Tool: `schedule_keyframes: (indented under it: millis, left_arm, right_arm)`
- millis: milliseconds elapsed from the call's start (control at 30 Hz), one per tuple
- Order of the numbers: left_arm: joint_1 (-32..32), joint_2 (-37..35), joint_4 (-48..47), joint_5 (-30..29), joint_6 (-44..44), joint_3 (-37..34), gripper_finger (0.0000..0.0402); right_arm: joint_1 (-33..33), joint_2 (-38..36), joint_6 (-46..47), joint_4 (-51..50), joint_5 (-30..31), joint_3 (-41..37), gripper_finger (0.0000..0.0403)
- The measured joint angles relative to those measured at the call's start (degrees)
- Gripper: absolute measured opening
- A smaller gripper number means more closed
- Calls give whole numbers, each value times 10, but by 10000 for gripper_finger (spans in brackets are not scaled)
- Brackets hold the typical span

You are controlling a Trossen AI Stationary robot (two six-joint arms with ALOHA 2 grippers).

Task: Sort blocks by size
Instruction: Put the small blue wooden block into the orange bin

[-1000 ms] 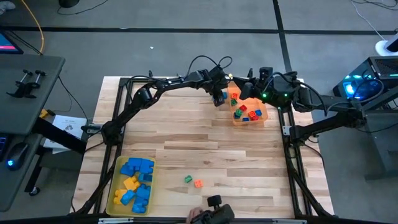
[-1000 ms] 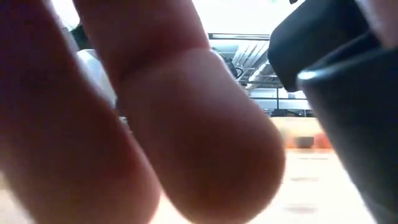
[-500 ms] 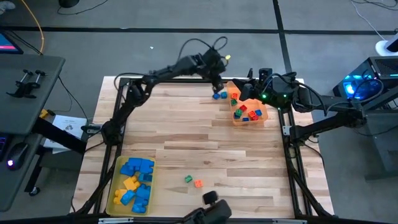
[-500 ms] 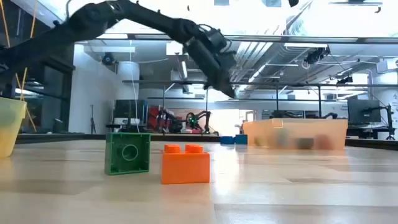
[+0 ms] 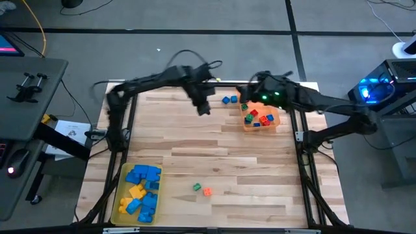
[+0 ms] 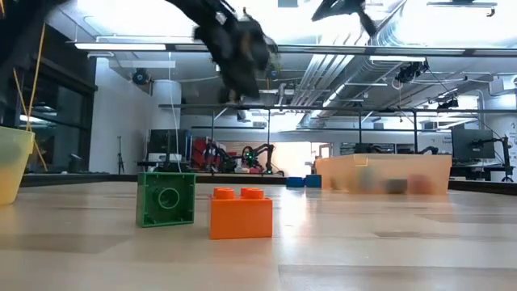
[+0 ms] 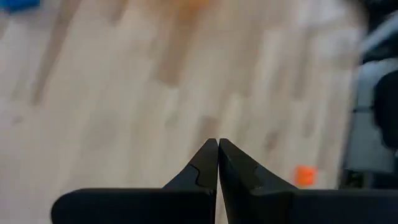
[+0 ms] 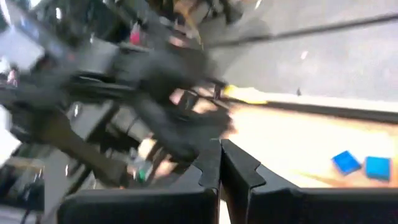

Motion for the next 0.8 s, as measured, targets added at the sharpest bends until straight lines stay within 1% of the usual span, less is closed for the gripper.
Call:
schedule_keyframes:
  millis: [167, 233, 300, 367, 467, 567, 700, 800]
  left_arm:
    - [-26, -230, 186, -7, -80, -233, 0]
    - [-35, -330, 263, -22, -121, -320, 0]
    - [-45, -423, 338, -54, -169, -397, 0]
    - [-54, -503, 393, -103, -218, -469, 0]
    - [-64, -599, 451, -165, -283, -553, 0]
    - [-72, -671, 472, -198, -350, -610, 0]
    - [-83, -720, 474, -225, -409, -655, 0]
    - [-90, -731, 481, -236, -422, -666, 0]
  right_arm:
    - [-75, 63, -14, 11, -115, 0, 0]
    - [-123, 95, -15, 13, -189, 0, 0]
    - [-171, 138, -25, 8, -273, 4, 0]
    - [-205, 192, -59, -23, -318, 26, 0]
    - [-237, 281, -150, -118, -319, 99, 0]
    - [-249, 376, -274, -246, -311, 202, 0]
    - [-244, 490, -466, -403, -236, 342, 0]
    - [-235, 560, -607, -487, -181, 427, 0]
